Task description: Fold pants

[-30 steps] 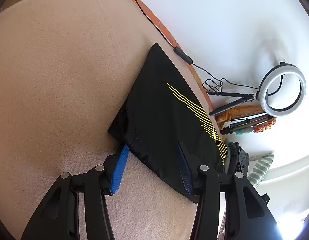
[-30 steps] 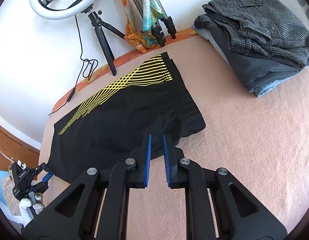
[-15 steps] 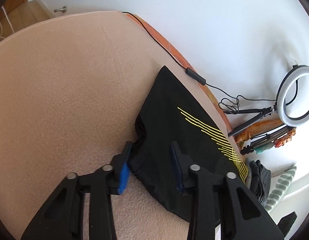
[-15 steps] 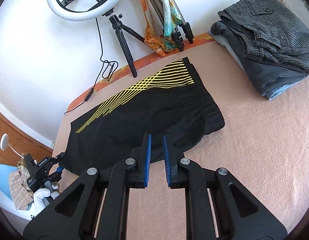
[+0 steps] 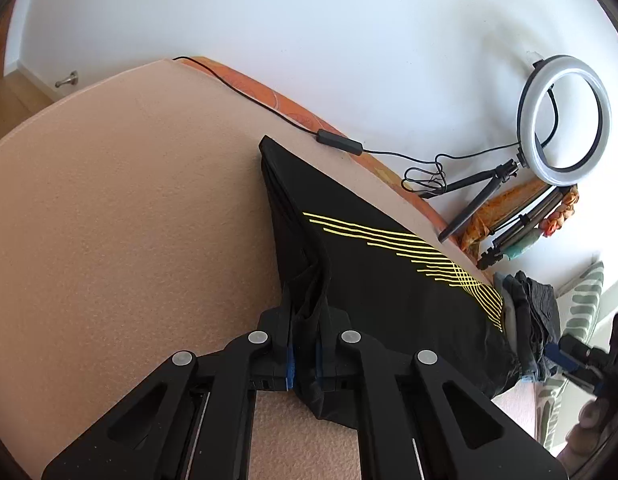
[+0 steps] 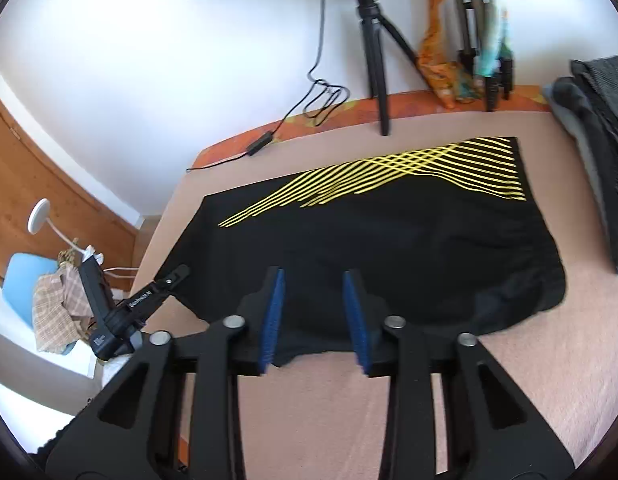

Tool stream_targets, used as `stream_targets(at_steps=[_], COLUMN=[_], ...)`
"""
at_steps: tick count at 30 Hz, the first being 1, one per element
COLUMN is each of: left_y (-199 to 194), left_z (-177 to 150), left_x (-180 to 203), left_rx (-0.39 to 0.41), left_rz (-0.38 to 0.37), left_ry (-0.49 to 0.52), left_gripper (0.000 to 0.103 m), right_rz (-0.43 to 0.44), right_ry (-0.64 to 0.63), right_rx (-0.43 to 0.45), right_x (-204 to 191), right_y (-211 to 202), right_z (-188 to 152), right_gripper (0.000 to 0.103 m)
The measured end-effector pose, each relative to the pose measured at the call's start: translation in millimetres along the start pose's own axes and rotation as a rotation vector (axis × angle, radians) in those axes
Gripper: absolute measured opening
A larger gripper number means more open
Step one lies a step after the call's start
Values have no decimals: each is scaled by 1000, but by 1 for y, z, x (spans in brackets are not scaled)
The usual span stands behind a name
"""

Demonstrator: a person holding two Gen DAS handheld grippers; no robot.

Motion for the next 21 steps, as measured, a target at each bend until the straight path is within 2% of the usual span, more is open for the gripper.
stream_targets(at_steps=[3,9,15,21], left_y=[0,0,-1,-1], left_z=[1,0,1,-1], left_x=[1,13,15,17], left_rx=[-2,8,2,-1], left_rz=[-13,-22,-31,-38], left_ry=[-10,26,35,39], left_gripper=[5,5,5,5], right_rz=[87,142,113,55], right_ry=[-47,-226,-379,-437], right_rx=[-81,-266,-384,-432], right_x=[-34,-118,-180,-203], right_y=[37,134,213,263], right_z=[26,57,49,43], right_gripper=[46,46,46,46])
Point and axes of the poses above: each gripper's, at about its wrist camera, not at the fingertips, and y roughly the way its jaws point, x to its right, z to its top, the point moved 5 cm from there along y, roughly the way its jaws point, and after that the axes turned 6 degrees about x, right-handed, at the moved point
